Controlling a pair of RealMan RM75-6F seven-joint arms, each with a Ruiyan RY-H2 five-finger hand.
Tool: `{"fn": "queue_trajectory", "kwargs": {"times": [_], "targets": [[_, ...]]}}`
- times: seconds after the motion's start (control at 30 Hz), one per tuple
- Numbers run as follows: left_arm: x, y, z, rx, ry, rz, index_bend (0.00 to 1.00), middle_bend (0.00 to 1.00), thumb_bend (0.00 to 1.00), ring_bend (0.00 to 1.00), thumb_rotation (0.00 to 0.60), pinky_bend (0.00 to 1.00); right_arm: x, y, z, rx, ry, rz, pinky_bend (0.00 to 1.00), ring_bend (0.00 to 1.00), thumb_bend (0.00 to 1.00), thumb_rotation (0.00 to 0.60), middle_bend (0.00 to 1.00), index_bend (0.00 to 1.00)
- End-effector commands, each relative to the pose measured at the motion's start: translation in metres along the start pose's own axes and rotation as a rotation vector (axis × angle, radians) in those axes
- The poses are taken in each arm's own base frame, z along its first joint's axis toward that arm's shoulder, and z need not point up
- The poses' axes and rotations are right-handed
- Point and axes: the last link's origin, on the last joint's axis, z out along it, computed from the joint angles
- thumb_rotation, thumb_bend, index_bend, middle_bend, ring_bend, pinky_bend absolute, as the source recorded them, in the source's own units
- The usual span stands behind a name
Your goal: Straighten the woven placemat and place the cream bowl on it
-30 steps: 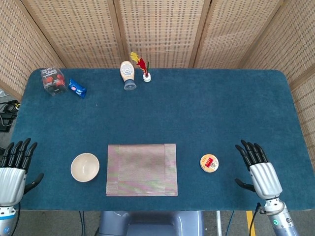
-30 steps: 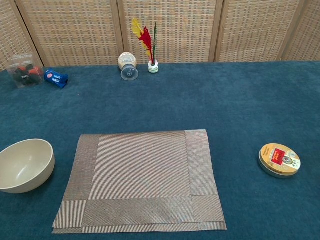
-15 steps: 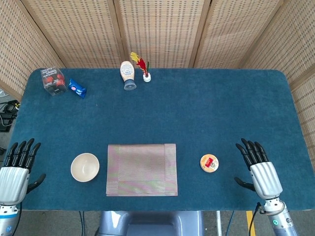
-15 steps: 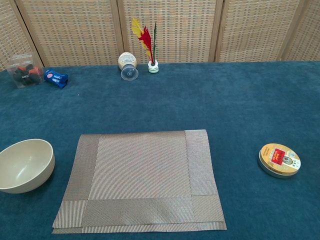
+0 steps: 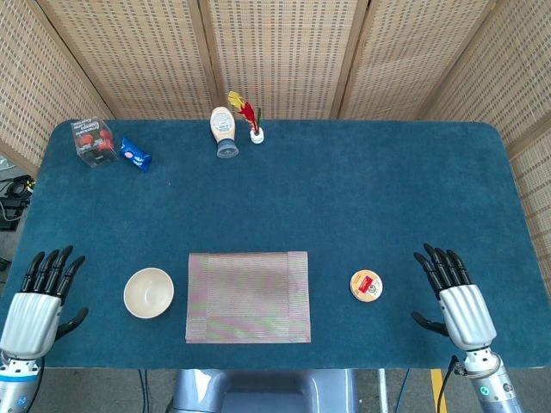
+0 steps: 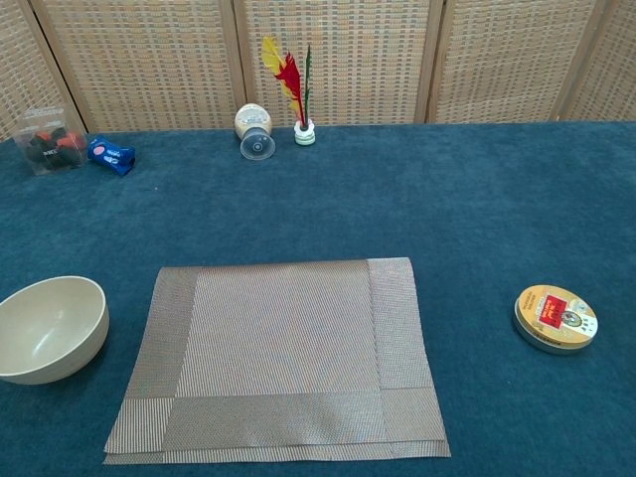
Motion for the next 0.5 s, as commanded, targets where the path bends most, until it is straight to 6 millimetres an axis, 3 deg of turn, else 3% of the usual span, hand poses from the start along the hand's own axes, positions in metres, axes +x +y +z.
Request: {"fn": "queue_trajectory", "kwargs": {"times": [0.03, 0.2, 0.5], "targets": [[-0.005, 0.003, 0.0, -0.026, -0.034, 0.002, 0.22, 0.0, 0.17, 0.0, 0.6, 0.0, 0.001, 0.0, 0.0, -0.001, 0.0, 0.003, 0.0, 0.0, 0.23, 0.6, 0.0, 0.02], [-0.016, 0.006, 0.001, -0.039, -0.068, 0.018, 0.35, 0.0, 0.17, 0.0, 0.6, 0.0, 0.002, 0.002, 0.0, -0.005, 0.001, 0.009, 0.0, 0.0, 0.23, 0.6, 0.0, 0.02], [-0.053, 0.007, 0.0, -0.057, -0.173, 0.058, 0.41, 0.0, 0.18, 0.0, 0.6, 0.0, 0.0, 0.002, 0.001, -0.004, -0.007, 0.01, 0.0, 0.0, 0.23, 0.6, 0.0, 0.02]]}}
